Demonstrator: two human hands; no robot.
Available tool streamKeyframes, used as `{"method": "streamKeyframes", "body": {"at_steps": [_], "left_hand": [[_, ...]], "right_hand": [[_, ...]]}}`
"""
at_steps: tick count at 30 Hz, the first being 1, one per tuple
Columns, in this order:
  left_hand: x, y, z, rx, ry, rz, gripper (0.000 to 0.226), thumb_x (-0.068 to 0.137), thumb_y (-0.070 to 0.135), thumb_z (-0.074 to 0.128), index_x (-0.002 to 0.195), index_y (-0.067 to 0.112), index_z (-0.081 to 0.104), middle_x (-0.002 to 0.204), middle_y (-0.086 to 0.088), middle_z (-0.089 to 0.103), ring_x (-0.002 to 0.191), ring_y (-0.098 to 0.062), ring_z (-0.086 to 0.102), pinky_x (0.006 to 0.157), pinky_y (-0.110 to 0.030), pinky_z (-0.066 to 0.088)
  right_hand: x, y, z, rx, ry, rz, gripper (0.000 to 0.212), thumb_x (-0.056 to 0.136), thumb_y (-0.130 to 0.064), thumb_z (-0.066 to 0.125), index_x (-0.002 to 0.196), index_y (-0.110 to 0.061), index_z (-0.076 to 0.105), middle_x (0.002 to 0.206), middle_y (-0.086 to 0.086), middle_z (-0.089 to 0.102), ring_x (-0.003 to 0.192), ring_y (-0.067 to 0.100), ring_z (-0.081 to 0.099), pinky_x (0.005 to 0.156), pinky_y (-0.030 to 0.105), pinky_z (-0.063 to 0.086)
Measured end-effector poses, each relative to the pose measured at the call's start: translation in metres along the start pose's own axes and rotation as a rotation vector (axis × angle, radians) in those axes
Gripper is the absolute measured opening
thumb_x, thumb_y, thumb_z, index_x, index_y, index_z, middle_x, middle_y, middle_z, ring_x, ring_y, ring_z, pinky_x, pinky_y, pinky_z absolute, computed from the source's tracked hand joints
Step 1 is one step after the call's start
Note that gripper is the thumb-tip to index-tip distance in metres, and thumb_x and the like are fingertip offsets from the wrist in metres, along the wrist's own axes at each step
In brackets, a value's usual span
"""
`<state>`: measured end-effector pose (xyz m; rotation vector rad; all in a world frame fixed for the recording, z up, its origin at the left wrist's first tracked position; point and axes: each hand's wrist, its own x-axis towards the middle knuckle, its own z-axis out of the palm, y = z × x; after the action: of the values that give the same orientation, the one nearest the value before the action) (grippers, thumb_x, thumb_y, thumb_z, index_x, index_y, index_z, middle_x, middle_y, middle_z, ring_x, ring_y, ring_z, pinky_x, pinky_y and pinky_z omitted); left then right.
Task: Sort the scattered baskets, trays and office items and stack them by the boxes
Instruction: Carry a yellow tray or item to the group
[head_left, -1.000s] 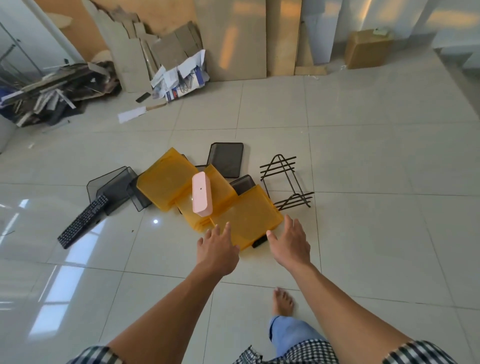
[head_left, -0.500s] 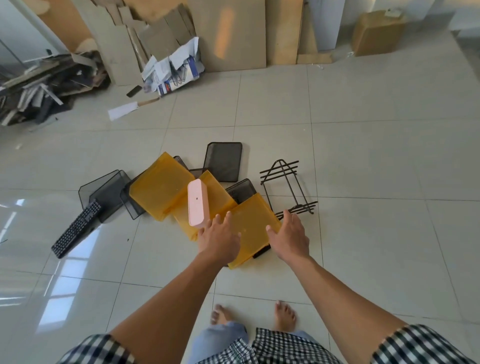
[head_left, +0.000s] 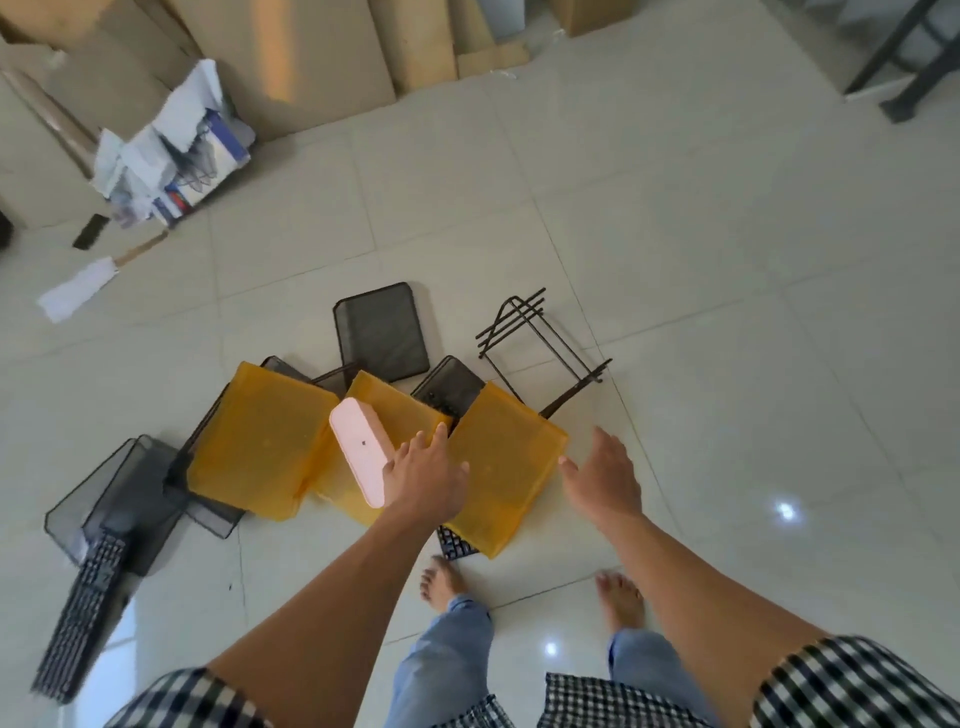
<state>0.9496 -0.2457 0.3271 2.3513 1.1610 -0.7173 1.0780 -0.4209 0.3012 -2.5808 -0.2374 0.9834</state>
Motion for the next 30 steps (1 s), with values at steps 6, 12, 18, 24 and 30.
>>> {"method": "streamKeyframes", "body": {"at_steps": [6, 12, 18, 24, 30], "left_hand": [[0.081, -0.054, 0.025, 0.132, -0.137, 0.071, 0.066, 0.1, 0.051, 0.047, 0.156, 0.028, 0.02, 0.156, -0.005, 0.039, 0.143, -0.037, 0.036, 0.111, -0.061, 0.033], [0.171, -0.084, 0.091, 0.143, -0.27, 0.113, 0.065, 0.101, 0.046, 0.048, 0.156, 0.026, 0.021, 0.151, -0.007, 0.044, 0.135, -0.036, 0.046, 0.107, -0.058, 0.043], [0.258, -0.112, 0.182, 0.107, -0.341, 0.1, 0.073, 0.102, 0.04, 0.051, 0.16, 0.018, 0.013, 0.157, -0.011, 0.036, 0.139, -0.037, 0.041, 0.111, -0.056, 0.039], [0.325, -0.127, 0.249, 0.113, -0.309, 0.124, 0.079, 0.103, 0.037, 0.051, 0.16, 0.013, 0.003, 0.157, -0.014, 0.037, 0.134, -0.038, 0.048, 0.104, -0.05, 0.047], [0.361, -0.14, 0.292, 0.004, -0.248, 0.014, 0.048, 0.104, 0.032, 0.05, 0.146, 0.012, 0.041, 0.122, -0.012, 0.062, 0.11, -0.033, 0.061, 0.088, -0.042, 0.052]], "right_hand": [[0.023, -0.005, 0.079, 0.088, -0.028, 0.203, 0.074, 0.101, -0.042, 0.056, 0.158, -0.014, 0.019, 0.163, 0.013, 0.025, 0.147, 0.033, 0.031, 0.116, 0.05, 0.035], [0.069, 0.021, 0.172, 0.126, -0.089, 0.34, 0.074, 0.099, -0.041, 0.06, 0.157, -0.014, 0.023, 0.158, 0.013, 0.034, 0.139, 0.035, 0.044, 0.107, 0.048, 0.043], [0.152, 0.067, 0.266, 0.133, -0.149, 0.419, 0.075, 0.097, -0.039, 0.063, 0.155, -0.011, 0.025, 0.152, 0.015, 0.041, 0.131, 0.036, 0.052, 0.099, 0.042, 0.048], [0.216, 0.117, 0.339, 0.183, -0.202, 0.616, 0.071, 0.099, -0.038, 0.061, 0.153, -0.01, 0.025, 0.147, 0.016, 0.049, 0.128, 0.037, 0.054, 0.087, 0.037, 0.048], [0.237, 0.149, 0.384, 0.431, -0.188, 0.653, 0.04, 0.099, -0.028, 0.059, 0.138, -0.019, 0.052, 0.132, 0.009, 0.062, 0.113, 0.033, 0.06, 0.091, 0.037, 0.05]]}}
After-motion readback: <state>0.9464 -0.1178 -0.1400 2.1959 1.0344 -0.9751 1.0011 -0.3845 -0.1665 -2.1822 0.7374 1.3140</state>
